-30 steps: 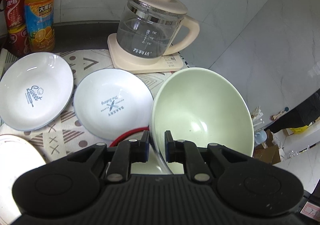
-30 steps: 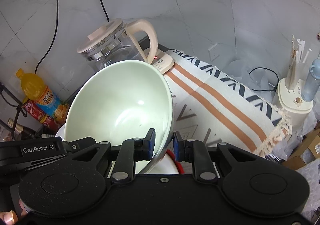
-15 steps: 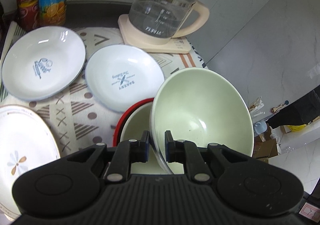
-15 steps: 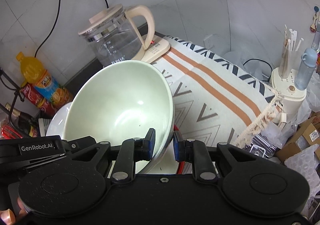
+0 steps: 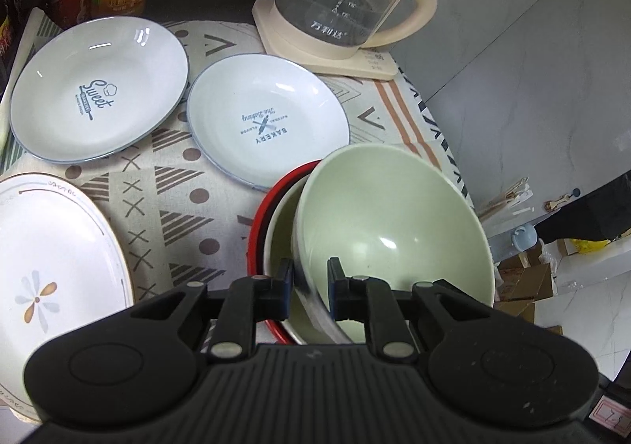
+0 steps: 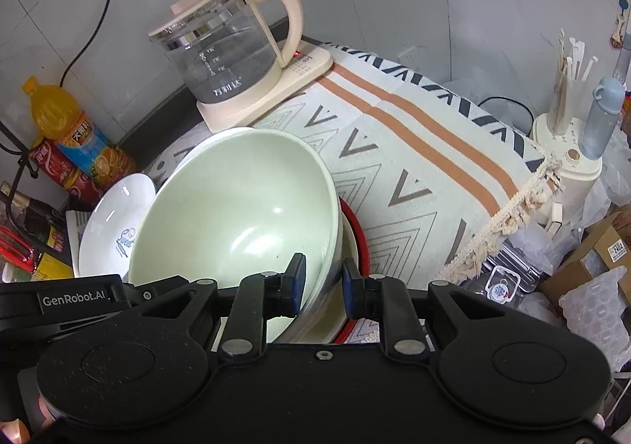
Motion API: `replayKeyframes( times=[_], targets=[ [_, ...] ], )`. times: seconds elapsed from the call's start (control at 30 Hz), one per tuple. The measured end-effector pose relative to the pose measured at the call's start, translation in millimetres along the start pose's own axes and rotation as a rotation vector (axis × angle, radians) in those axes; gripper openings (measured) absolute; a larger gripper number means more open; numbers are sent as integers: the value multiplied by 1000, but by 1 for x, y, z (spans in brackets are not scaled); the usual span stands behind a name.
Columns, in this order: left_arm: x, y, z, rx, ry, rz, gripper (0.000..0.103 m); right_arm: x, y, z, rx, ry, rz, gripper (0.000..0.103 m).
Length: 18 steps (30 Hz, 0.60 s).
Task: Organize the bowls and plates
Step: 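Lower the small green bowl into the large green bowl and open both grippers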
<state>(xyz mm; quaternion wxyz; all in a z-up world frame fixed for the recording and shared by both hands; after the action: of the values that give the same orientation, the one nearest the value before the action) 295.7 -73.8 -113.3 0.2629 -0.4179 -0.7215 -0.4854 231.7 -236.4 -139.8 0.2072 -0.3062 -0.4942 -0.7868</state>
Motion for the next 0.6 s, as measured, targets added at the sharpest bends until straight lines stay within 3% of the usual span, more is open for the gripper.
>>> replayKeyframes(
  times=[0.17,0.43,0.6],
  targets=[
    [-1,2,3,-4,15,2,15,-1,-1,0,-3,-8,2,27],
    [7,12,11,2,13,-34,18,8,2,0,7,-2,-27,28],
    [19,12,17,11,24,-29,34,14,4,3,9,6,-33,28]
  ],
)
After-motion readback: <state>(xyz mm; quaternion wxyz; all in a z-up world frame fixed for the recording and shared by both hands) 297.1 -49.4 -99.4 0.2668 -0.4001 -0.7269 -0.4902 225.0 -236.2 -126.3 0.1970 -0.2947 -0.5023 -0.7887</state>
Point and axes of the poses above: each gripper's, at about its wrist camera, not at the fingertips, and x roughly against the way its jaws point, z to its left, y to its top, the point moved 2 cm from there along -x, roughly the way its jaws point, and after that the axes turned 8 degrees about -z, right-handed, at the moved point
